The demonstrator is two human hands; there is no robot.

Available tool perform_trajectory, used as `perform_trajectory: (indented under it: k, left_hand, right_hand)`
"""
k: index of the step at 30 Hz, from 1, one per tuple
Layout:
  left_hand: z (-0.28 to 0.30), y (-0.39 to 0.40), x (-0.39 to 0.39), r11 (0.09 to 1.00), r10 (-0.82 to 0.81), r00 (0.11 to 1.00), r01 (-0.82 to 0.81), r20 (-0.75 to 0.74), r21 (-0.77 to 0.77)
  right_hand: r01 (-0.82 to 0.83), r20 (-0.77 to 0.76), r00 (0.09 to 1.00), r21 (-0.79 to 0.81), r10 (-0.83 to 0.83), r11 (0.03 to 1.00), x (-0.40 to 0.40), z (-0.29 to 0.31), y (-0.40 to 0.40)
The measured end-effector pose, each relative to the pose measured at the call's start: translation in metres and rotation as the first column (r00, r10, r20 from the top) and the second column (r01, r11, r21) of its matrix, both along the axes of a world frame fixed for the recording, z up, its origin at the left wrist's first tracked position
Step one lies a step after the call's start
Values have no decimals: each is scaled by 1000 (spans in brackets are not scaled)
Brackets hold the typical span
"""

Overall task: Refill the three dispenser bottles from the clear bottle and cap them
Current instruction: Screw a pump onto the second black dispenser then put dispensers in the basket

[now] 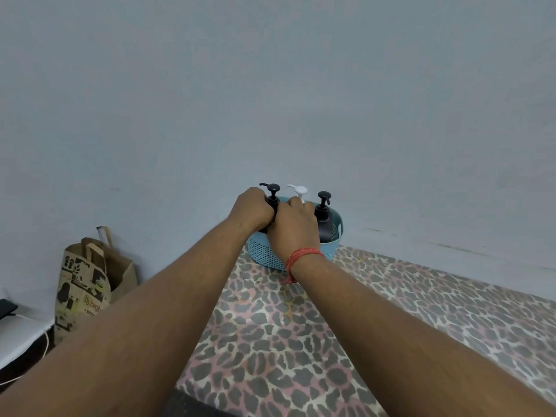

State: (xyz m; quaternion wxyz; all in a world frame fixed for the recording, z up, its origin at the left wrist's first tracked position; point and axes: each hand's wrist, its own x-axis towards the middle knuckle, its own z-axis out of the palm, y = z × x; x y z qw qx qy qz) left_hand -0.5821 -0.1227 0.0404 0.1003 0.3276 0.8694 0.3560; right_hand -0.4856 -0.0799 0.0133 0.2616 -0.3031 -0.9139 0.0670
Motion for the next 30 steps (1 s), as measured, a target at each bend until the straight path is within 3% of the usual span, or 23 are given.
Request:
perform_trajectory:
  k: [8,15,19,24,30]
  left_hand:
    - [-5,-6,5,1000,-4,992,4,-123,-6]
    - [-22,-34,23,981,103,953,-50,-284,188]
    - [-35,-63,48,963,106,904,11,-414,271]
    - [-56,-87,97,977,23,840,95,-543,189]
    - [-80,-94,173,983,-181,798,158,-574,-90]
  right_hand:
    - [-54,-44,998,18,55,998,12,-3,0]
    - [-42,-179,982,88,58,995,55,-16,-14]
    - [-17,-225,974,68,32,998,102,-35,-21]
    - [31,-116,993,-15,-32,999,166,-58,-22]
    - [87,90,993,-54,-82,995,248,-74,-21]
